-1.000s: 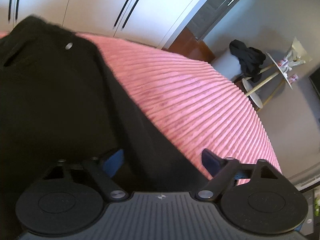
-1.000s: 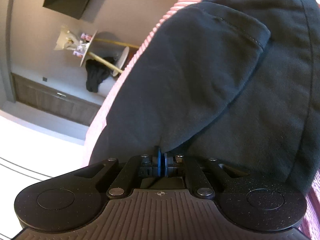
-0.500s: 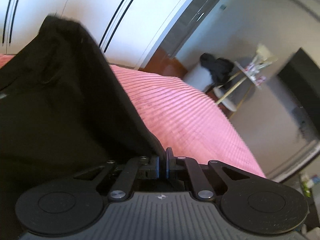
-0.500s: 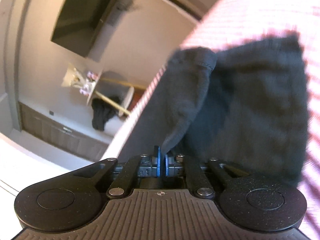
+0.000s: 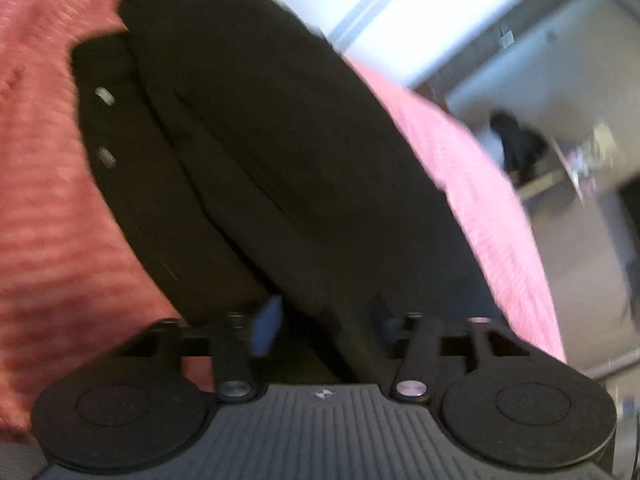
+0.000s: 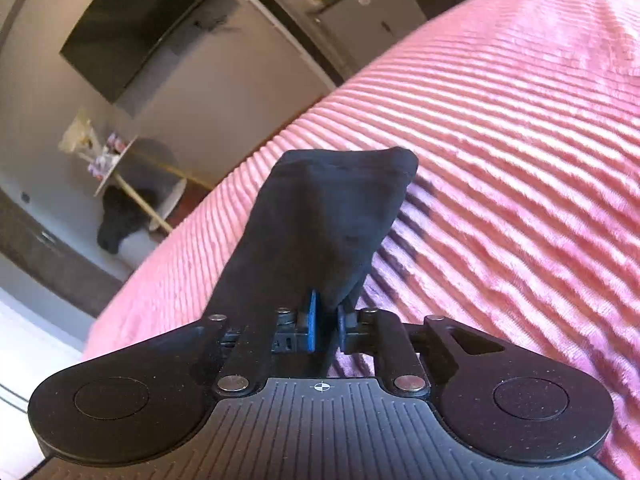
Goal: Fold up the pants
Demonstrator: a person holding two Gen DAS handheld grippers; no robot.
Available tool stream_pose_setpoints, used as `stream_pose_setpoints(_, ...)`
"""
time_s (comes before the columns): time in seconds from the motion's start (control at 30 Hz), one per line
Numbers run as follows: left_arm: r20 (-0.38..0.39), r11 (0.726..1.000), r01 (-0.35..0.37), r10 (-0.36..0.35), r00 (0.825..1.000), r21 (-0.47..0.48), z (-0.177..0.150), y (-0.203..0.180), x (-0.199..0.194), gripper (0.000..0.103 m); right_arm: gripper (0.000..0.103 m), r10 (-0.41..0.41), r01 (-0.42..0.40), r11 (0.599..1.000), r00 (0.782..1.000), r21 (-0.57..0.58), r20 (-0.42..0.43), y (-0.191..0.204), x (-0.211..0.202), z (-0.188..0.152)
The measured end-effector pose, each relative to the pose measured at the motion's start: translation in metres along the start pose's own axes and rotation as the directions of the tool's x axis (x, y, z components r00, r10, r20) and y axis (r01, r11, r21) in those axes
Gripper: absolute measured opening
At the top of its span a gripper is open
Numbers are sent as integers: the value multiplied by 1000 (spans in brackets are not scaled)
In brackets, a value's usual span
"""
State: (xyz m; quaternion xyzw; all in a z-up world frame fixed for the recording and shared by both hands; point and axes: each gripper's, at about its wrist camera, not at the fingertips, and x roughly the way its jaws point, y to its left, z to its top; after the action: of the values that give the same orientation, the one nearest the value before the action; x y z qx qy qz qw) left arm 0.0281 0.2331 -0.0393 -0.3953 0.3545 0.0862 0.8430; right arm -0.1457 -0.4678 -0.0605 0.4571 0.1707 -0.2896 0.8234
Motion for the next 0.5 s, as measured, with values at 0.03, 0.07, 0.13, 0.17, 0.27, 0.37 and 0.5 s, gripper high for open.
stream_pose_setpoints(0.03,50,1000,-11,11,999,9,5,3,-6,73,27,27,-27,999,1000,24,-9,-1,0,0)
stream_pose_setpoints(0.07,93,999,-31,29,995,25,9,5,-9,82,37,65,-65,997,998,38,-16,-1,2,1)
stream_pose_setpoints(0.13,153,997,-74,71,986,11,19,12,-13,86,43,105,-103,993,994,58,-37,1,5,2)
stream_pose_setpoints(0.17,160,998,-60,61,985,-8,26,19,-11,89,43,108,-106,992,993,62,-46,2,5,3)
stream_pose_setpoints(0.27,100,987,-41,57,993,-154,42,47,-3,88,19,133,-128,989,989,74,-65,15,18,10)
stream_pose_setpoints(0.37,93,971,24,-2,996,-237,53,63,-1,73,8,114,-112,993,992,42,-53,13,11,14)
stream_pose_setpoints(0.5,107,990,17,-1,994,-142,61,55,4,65,13,116,-113,993,991,44,-69,13,19,21)
